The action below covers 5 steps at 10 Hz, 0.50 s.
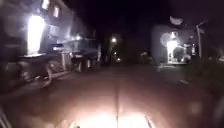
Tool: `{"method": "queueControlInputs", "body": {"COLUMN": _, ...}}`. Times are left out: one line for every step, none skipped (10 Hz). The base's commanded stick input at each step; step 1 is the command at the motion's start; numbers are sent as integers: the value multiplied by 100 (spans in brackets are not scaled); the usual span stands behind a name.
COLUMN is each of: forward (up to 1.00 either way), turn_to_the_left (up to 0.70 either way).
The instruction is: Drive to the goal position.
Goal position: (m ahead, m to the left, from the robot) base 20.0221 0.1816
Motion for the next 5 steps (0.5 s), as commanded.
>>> {"method": "queueControlInputs", "body": {"forward": 100, "turn_to_the_left": 0}}
{"method": "queueControlInputs", "body": {"forward": 100, "turn_to_the_left": 0}}
{"method": "queueControlInputs", "body": {"forward": 100, "turn_to_the_left": 0}}
{"method": "queueControlInputs", "body": {"forward": 100, "turn_to_the_left": 0}}
{"method": "queueControlInputs", "body": {"forward": 100, "turn_to_the_left": 0}}
